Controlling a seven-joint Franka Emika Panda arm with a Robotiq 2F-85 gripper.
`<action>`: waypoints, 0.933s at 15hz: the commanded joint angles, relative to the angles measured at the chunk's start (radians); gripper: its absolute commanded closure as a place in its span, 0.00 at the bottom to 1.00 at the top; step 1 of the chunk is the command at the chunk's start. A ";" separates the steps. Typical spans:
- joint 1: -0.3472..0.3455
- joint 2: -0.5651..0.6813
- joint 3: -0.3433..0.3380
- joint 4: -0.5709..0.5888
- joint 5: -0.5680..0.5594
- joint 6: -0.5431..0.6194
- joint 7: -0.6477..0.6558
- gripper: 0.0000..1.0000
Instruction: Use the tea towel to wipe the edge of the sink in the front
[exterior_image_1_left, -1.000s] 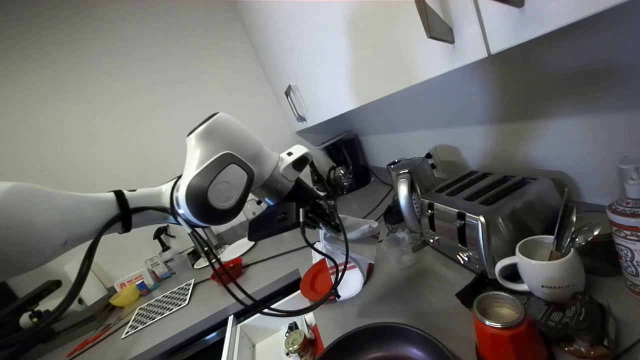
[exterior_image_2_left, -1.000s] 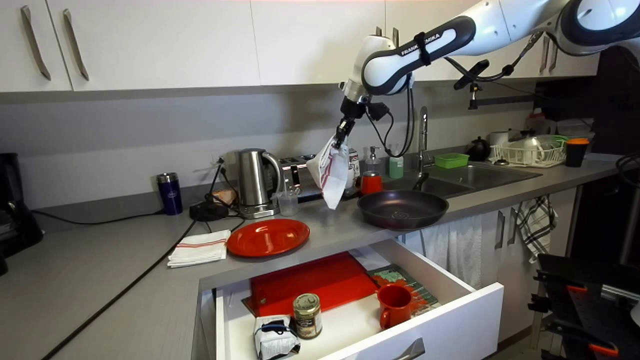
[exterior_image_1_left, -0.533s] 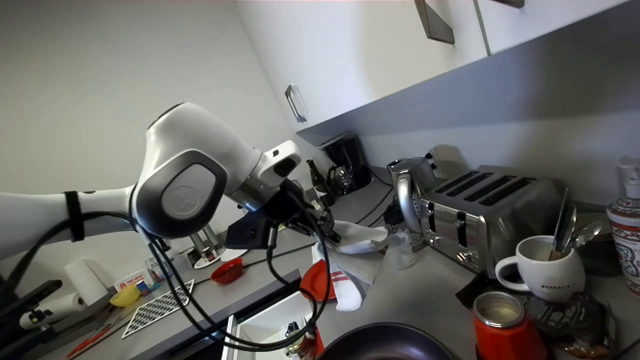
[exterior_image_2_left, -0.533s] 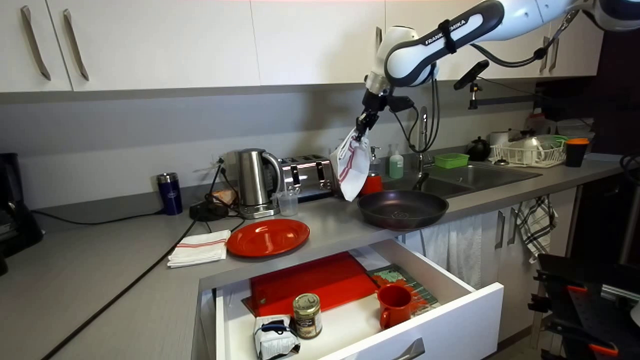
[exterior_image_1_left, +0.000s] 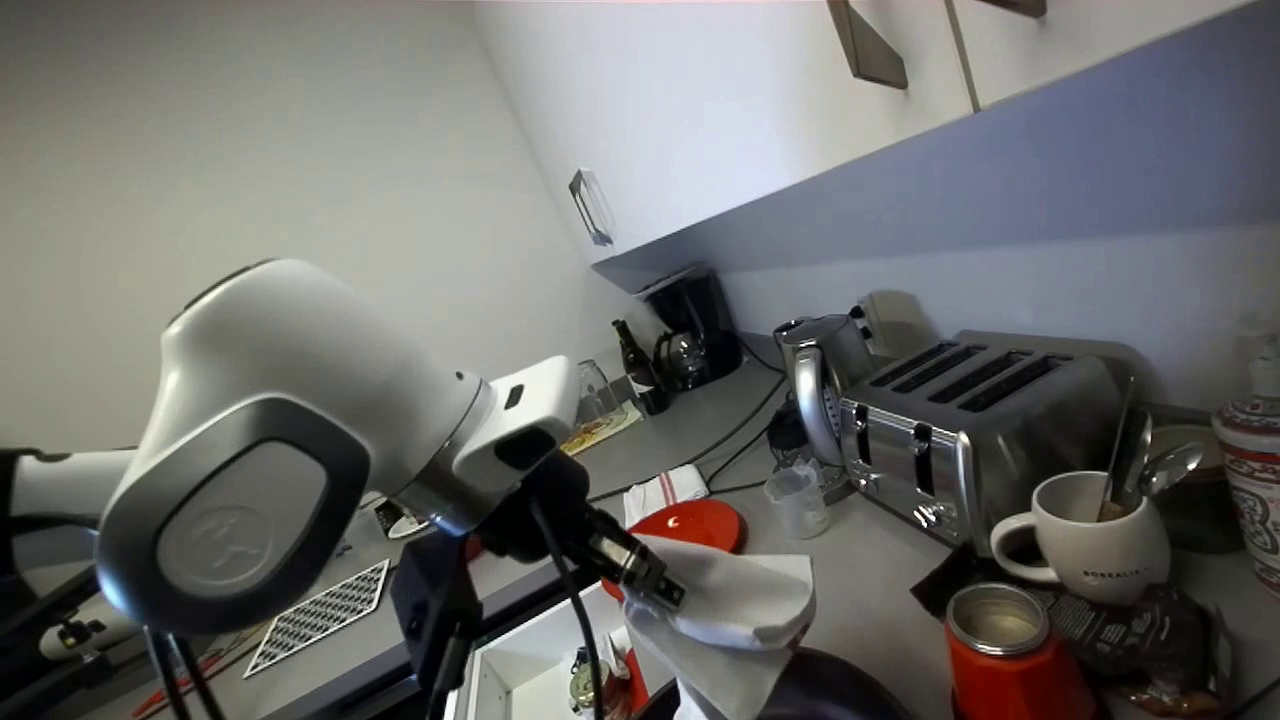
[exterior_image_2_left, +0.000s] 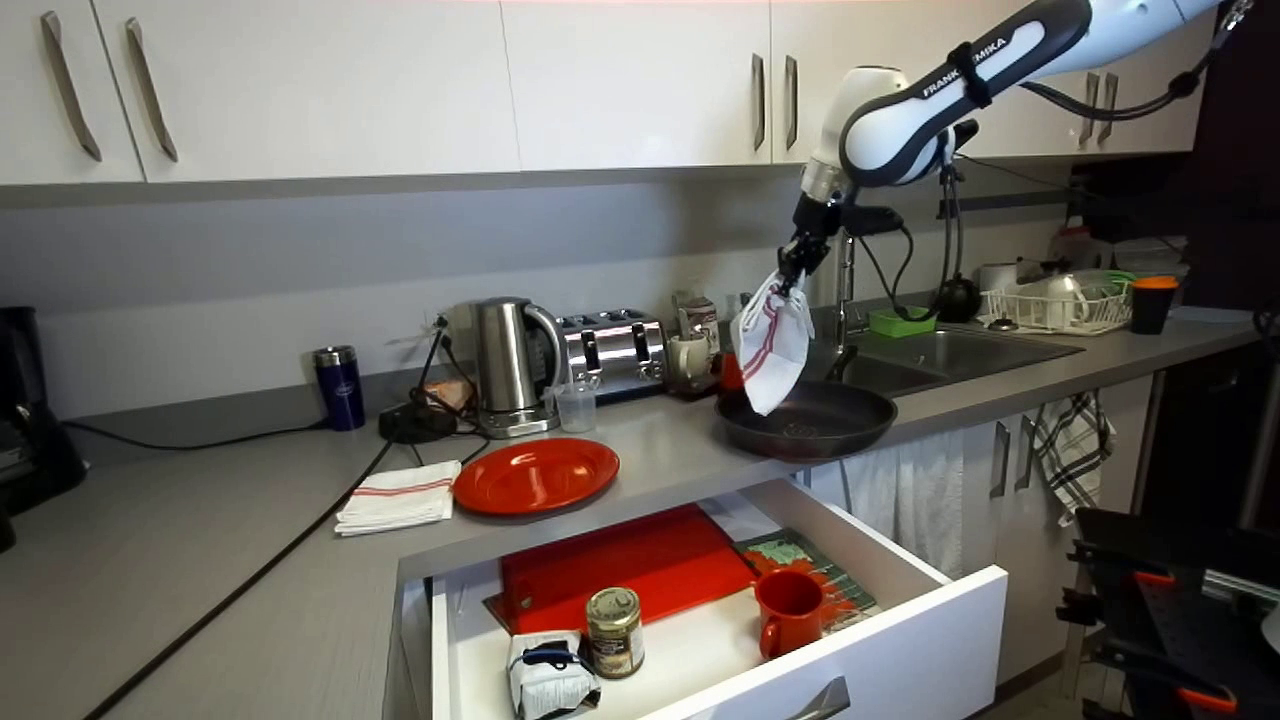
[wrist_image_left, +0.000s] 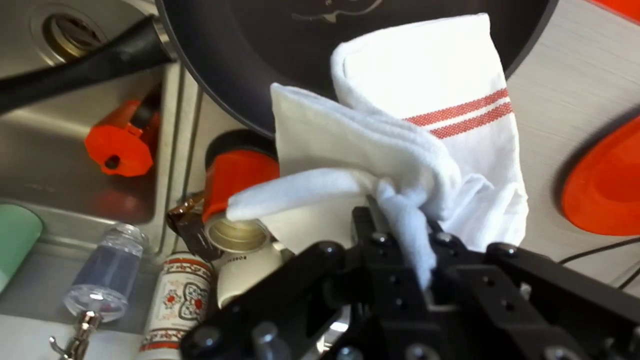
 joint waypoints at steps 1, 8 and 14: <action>-0.026 -0.108 -0.020 -0.171 -0.016 0.071 0.061 0.93; -0.086 -0.183 -0.040 -0.292 -0.021 0.120 0.152 0.93; -0.160 -0.200 -0.074 -0.336 -0.007 0.122 0.240 0.93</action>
